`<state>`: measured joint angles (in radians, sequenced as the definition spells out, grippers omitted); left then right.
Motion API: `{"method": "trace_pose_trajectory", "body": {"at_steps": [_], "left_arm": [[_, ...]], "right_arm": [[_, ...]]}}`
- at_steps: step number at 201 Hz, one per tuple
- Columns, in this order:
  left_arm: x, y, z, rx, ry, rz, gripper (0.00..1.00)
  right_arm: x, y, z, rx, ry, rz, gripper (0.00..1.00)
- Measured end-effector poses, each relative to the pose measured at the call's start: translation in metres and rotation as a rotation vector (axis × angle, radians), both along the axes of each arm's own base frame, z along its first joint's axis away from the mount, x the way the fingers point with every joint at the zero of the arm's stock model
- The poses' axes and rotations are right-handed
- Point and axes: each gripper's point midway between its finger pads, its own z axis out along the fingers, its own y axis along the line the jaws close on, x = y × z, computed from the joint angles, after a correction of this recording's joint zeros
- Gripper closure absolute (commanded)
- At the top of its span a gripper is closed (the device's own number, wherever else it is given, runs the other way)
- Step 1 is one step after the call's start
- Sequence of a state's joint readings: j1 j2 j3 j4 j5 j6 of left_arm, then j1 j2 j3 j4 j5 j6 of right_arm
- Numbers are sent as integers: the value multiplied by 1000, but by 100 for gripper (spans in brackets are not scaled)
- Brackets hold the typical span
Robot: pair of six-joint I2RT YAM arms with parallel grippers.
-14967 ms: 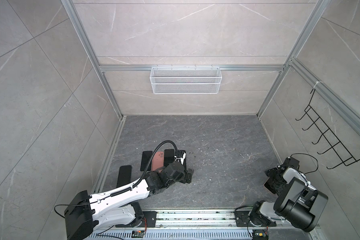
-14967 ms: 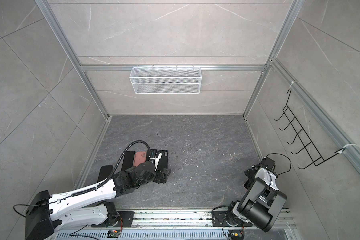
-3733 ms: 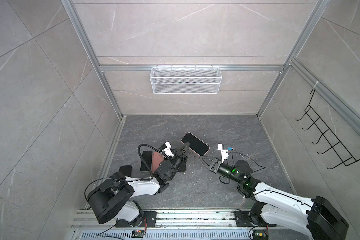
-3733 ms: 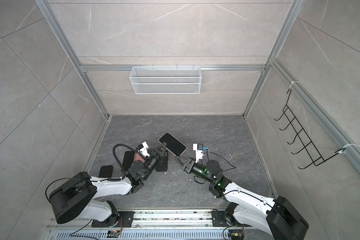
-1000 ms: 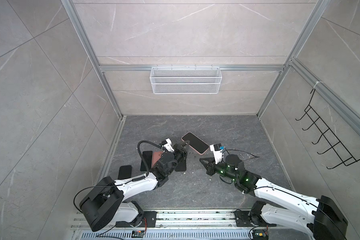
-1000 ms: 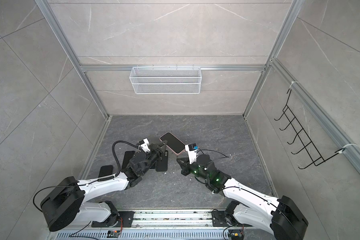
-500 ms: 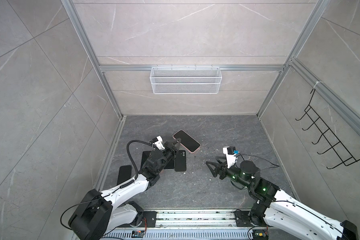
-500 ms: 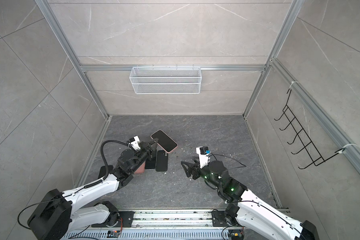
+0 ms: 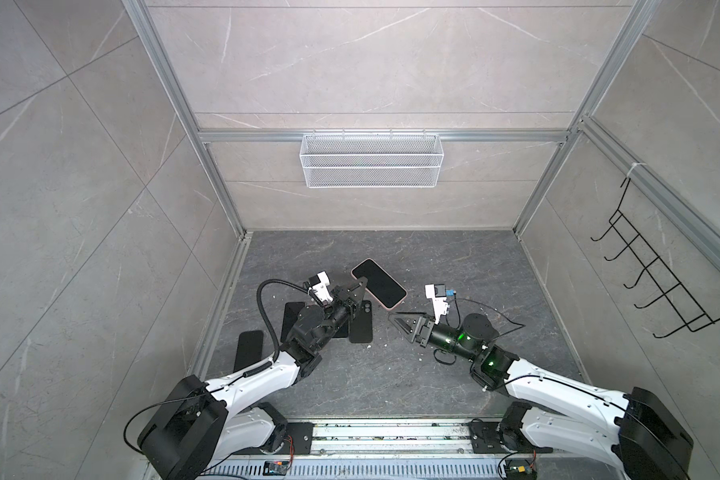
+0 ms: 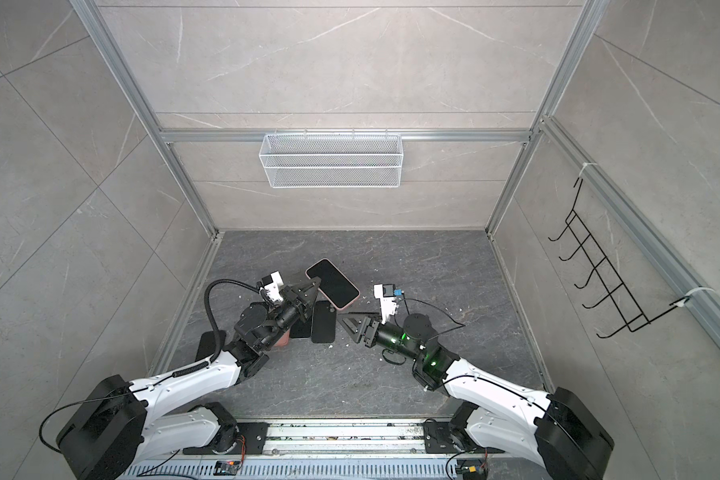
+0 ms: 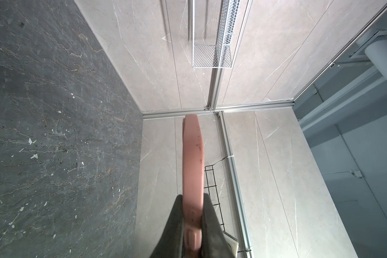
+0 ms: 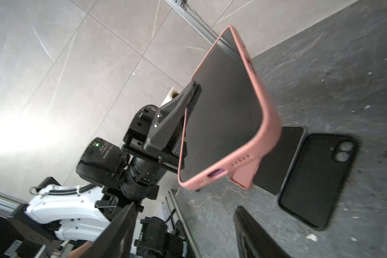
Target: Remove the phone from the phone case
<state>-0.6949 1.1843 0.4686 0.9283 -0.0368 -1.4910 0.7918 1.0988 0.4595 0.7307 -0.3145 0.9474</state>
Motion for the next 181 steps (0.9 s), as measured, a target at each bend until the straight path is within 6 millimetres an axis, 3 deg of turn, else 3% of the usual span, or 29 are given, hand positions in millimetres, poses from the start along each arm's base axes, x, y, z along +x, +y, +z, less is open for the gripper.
{"method": "trace_pose_trajectory", "body": {"at_steps": [60,109,181], "left_arm": [[-3,-2,0,-4,-7,3,100],[-4,-3,3,-11,-15,1,100],[-4,-3,8,-38,-29,8,100]], "right_arm": [[6,9,3,96,42,17,59],[8,8,9,134,48,11,68],[9,8,11,158,64,5,99]]}}
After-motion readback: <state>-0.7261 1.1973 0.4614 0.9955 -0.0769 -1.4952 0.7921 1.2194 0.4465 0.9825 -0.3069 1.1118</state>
